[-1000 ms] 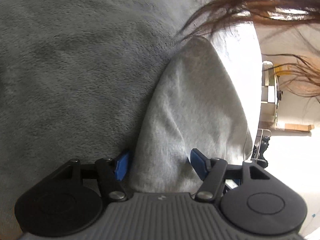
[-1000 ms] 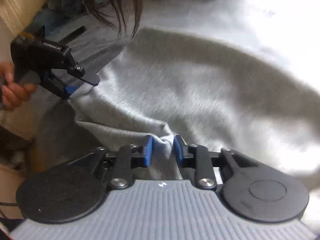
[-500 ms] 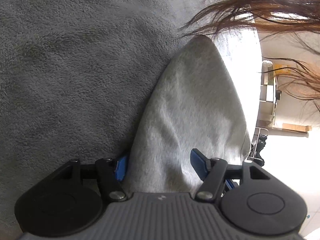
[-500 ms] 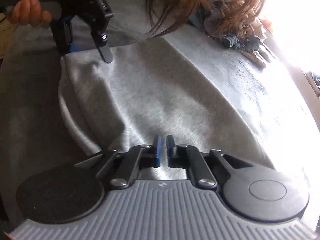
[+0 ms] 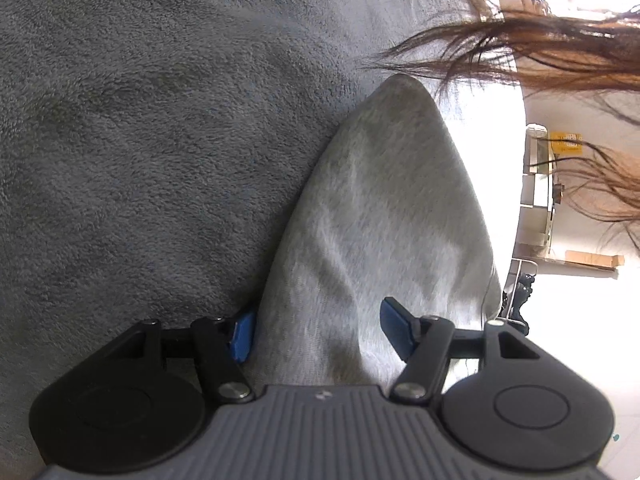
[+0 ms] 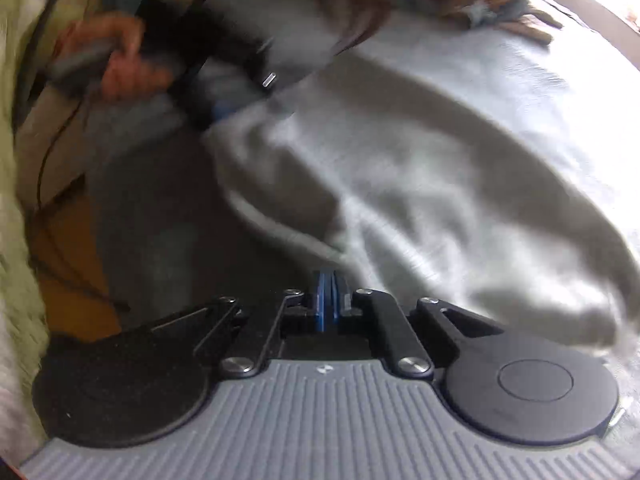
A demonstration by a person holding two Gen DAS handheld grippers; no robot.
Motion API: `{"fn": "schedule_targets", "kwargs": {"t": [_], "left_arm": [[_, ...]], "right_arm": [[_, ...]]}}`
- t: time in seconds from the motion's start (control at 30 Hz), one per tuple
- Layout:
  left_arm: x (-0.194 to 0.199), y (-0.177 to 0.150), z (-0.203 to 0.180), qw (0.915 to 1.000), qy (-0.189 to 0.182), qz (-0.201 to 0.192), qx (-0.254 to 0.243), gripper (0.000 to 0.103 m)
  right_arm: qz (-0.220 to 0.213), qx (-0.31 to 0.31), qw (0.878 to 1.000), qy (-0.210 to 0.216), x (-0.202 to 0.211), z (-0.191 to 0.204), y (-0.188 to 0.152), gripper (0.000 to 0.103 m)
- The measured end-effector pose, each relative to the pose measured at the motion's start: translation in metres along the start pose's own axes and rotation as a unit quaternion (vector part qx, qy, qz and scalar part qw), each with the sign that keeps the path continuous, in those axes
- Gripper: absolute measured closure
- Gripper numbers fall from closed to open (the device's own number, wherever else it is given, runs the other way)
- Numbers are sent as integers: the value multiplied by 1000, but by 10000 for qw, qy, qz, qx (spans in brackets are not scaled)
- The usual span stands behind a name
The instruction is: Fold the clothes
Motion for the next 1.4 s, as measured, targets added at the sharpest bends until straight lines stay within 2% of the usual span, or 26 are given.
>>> {"fn": "schedule_targets", "kwargs": {"t": [0.23, 0.27, 0.3, 0.37, 0.5, 0.63, 0.77, 0.9, 1.07, 1.17, 1.3, 1.4], "left_arm": [[-12, 1, -12, 9998, 111, -181, -43, 41], [-16, 2, -17, 9996, 186, -217, -76, 50], [-18, 3, -18, 9990, 335, -246, -131, 63], [-22, 3, -22, 9974, 606, -308, -232, 75], [-21, 0, -33, 9965, 634, -462, -304, 87], [-18, -4, -50, 9954, 660, -573, -382, 89], [-14, -11, -84, 9918, 763, -701, -742, 90], [-18, -21, -132, 9826, 966, -825, -1357, 90], [-39, -33, -192, 9723, 1065, -856, -1896, 90], [-36, -51, -208, 9648, 1179, -795, -2212, 90], [-50, -66, -230, 9545, 1294, -645, -2608, 90], [-74, -76, -248, 9462, 1378, -493, -2887, 90]], "right_arm": [[-261, -934, 9953, -55, -28, -25, 20, 100], [-280, -1017, 9944, -41, -29, -26, 21, 100], [-299, -1101, 9935, -28, -30, -27, 21, 100], [-326, -1264, 9914, 23, -35, -30, 24, 100], [-334, -1706, 9845, 239, -46, -40, 27, 100], [-337, -2100, 9760, 474, -56, -51, 28, 100], [-339, -2398, 9673, 749, -65, -57, 27, 100], [-390, -2526, 9618, 984, -67, -61, 23, 101], [-489, -2641, 9546, 1291, -68, -66, 18, 101], [-561, -2756, 9480, 1487, -68, -69, 15, 101], [-688, -2992, 9343, 1810, -68, -74, 11, 101], [-827, -3312, 9156, 2126, -68, -79, 5, 101]]}}
Point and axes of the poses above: each gripper's, at about its wrist camera, not at the fingertips, and x roughly against the way its jaws point, z to its left, y to its top, the point moved 10 cm from there along -x, roughly the way its jaws point, and after that the axes turned 14 degrees about z, right-handed, at the moved point
